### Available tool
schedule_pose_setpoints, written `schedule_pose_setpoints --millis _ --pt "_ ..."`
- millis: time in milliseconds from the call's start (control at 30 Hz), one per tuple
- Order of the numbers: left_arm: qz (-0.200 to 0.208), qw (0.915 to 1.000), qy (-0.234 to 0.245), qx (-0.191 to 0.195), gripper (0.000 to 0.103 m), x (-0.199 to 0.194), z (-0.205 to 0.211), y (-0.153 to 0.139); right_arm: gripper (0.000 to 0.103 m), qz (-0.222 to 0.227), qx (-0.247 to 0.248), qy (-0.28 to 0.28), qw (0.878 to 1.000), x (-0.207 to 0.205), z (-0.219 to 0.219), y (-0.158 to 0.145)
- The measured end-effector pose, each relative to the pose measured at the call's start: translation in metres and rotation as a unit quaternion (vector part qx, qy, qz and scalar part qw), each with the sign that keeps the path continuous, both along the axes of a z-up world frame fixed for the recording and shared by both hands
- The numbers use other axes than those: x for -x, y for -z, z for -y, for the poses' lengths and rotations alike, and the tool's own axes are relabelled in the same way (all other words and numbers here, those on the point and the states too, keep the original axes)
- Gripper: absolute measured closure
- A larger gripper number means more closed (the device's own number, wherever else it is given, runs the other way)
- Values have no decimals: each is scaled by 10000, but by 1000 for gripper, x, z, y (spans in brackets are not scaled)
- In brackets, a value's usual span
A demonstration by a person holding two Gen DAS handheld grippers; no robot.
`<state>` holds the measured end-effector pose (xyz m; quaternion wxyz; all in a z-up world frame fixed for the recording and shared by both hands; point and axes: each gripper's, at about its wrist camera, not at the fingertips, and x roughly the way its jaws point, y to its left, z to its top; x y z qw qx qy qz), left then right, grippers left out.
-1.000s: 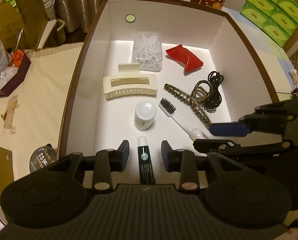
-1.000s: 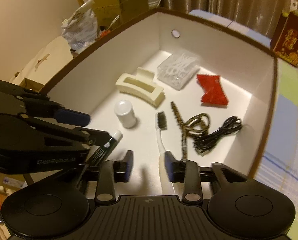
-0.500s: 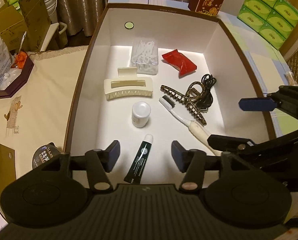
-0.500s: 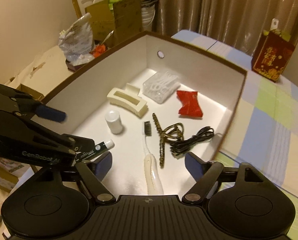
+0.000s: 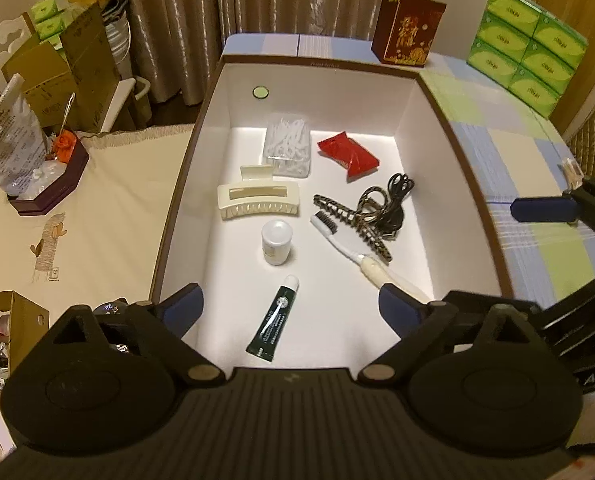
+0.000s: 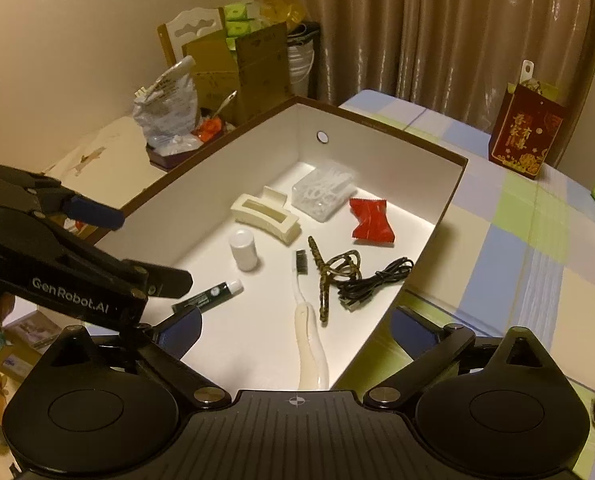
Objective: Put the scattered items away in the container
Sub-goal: 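Withdraw both open grippers from the box toward the scrunchie and swabs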
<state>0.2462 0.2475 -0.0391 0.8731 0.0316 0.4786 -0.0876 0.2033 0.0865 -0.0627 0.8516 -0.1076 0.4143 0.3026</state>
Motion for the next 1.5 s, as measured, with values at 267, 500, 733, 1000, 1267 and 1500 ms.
schedule_pose_setpoints --millis 267,500,733,1000,1267,1500 --pt "175 9998 -47 14 7 23 11 -15 4 71 -68 -3 10000 19 16 -8" --pt "225 9997 -88 9 7 43 24 -18 3 53 -129 -54 9999 34 33 -12" --pt "179 9998 -123 12 7 63 37 -17 3 -32 -122 -182 9998 47 51 -10" --pt "71 9997 -215 11 6 82 53 -13 3 -146 -191 -190 9995 53 76 -8" --pt "-57 9994 -341 -82 6 97 74 -7 3 -287 -236 -285 9989 55 100 -5" --pt "-21 9991 -351 -220 6 106 98 -9 3 -383 -207 -269 9987 57 130 -1"
